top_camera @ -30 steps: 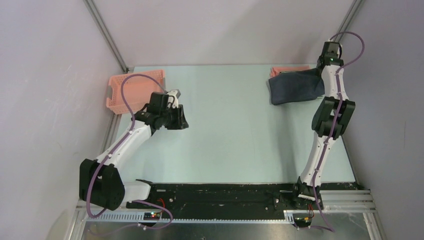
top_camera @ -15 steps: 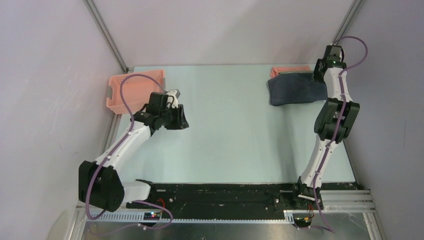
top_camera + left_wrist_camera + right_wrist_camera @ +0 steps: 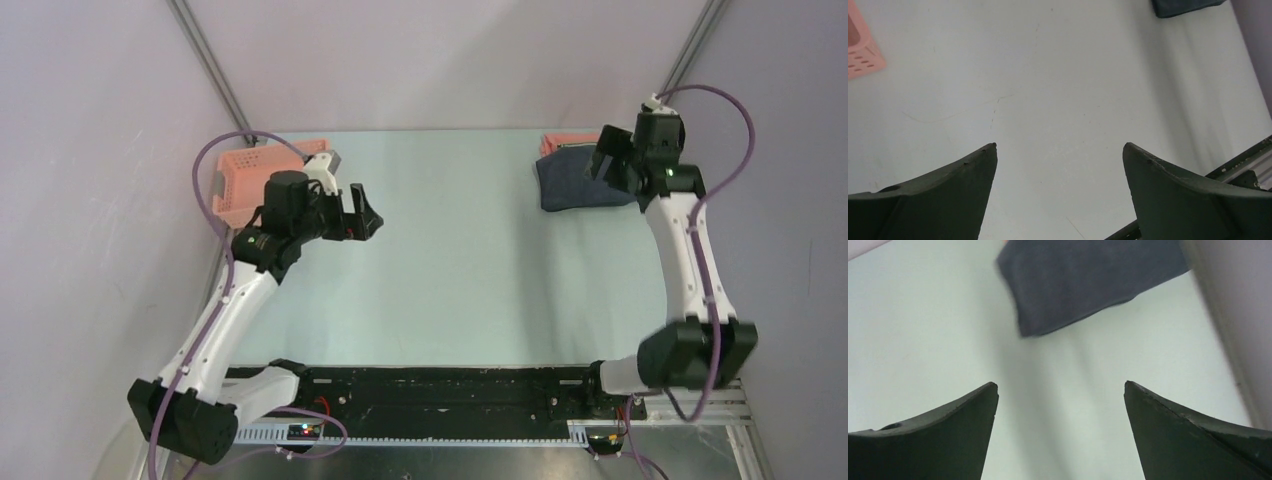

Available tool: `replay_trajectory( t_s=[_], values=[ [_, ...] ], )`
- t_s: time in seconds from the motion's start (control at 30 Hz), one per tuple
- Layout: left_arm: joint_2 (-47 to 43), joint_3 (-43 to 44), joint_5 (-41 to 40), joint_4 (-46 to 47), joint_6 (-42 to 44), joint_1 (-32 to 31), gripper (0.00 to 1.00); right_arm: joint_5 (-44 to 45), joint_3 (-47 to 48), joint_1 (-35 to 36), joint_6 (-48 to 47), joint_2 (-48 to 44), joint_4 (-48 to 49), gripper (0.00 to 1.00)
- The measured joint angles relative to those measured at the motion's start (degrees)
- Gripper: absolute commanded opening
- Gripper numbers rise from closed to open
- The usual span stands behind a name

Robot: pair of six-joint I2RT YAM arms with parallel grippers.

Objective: Fold and stack the mixed laundry pile
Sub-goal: Reset both arms

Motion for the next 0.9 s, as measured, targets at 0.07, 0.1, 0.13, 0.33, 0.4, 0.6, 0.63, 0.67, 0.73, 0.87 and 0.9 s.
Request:
replay_trajectory(
  t_s=[0.07,0.1,0.13,0.33,0.4,0.6,0.63,0.67,0.73,0.87,0.9],
  values=[
    [-1.8,0.0,0.4,0.2,0.2,0.0,1.0,-3.3,-4.9,1.9,1.7,-7.6,-0.1,0.99],
    [-2.8,-0.1,0.7,0.5,0.2,0.0,1.0,-5.1,-6.8,2.5,2.4,-10.9,-0.2,1.0],
    [-4.0,-0.4,1.1,1.3,0.2,0.0,1.0,-6.9,-8.9,3.0,3.1,-14.4,-0.3,1.0],
    [-12.8,-5.2,2.9,6.6,-0.7,0.0,1.0,-13.6,-18.5,8.1,6.7,-31.3,-1.0,0.99],
    [-15.6,-7.1,4.1,8.1,-1.2,-0.1,1.0,-15.1,-21.8,8.7,8.1,-35.5,-1.4,0.99],
    [-23.5,-14.2,6.6,13.5,-1.4,-0.3,1.0,-20.9,-31.3,8.8,11.9,-45.5,-2.3,0.99],
    [-24.2,-15.1,6.9,13.8,-1.4,-0.3,1.0,-21.7,-32.5,8.8,12.6,-46.9,-2.1,0.99],
    [-24.7,-15.8,7.1,14.0,-1.4,-0.3,1.0,-22.2,-33.4,8.8,13.2,-47.8,-2.1,1.0],
    [-25.3,-16.6,7.4,14.4,-1.4,-0.3,1.0,-23.1,-34.8,8.9,14.5,-49.6,-2.1,0.99],
    [-25.3,-17.4,7.8,15.3,-1.4,-0.5,1.0,-24.4,-35.7,8.9,16.7,-51.8,-1.4,0.99],
    [-25.2,-17.5,7.9,15.4,-1.4,-0.5,1.0,-24.6,-35.8,8.9,16.9,-52.1,-1.1,0.99]
  ],
)
